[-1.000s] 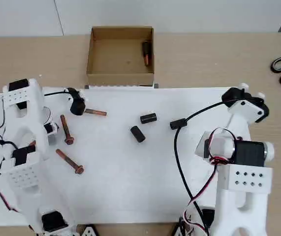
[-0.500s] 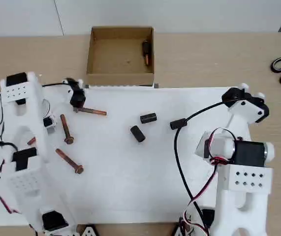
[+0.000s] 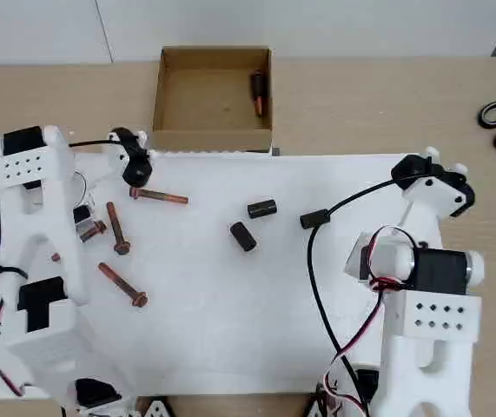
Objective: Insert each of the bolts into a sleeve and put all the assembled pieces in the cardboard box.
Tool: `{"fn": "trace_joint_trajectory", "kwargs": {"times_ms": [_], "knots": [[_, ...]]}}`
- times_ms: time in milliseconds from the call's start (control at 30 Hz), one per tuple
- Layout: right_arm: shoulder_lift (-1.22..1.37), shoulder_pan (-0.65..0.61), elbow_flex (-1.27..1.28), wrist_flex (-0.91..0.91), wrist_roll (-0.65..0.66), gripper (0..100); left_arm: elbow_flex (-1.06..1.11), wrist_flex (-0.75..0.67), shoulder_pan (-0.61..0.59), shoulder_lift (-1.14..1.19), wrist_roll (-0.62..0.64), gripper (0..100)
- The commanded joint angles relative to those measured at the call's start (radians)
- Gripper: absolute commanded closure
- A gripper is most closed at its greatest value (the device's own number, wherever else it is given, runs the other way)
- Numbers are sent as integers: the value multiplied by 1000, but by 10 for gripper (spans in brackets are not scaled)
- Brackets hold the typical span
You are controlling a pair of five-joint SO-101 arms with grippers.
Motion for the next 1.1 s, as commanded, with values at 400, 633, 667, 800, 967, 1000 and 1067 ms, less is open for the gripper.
{"fn": "trace_joint_trajectory", "kwargs": {"times_ms": [400, 633, 667, 800, 967, 1000, 1067], "knots": [[-13, 2, -5, -5, 5, 995, -4, -40, -12, 86, 5, 930], [-13, 2, -5, -5, 5, 995, -2, -101, -12, 121, 5, 930], [-13, 2, -5, -5, 5, 995, -2, -110, -12, 121, 5, 930], [-13, 2, -5, -5, 5, 995, 2, -117, -11, 124, 3, 915], [-13, 2, -5, -5, 5, 995, -4, -117, -12, 209, 2, 912], [-13, 2, -5, -5, 5, 995, -4, -117, -14, 224, 2, 912], [-13, 2, -5, -5, 5, 995, -5, -118, -21, 247, 2, 913]]}}
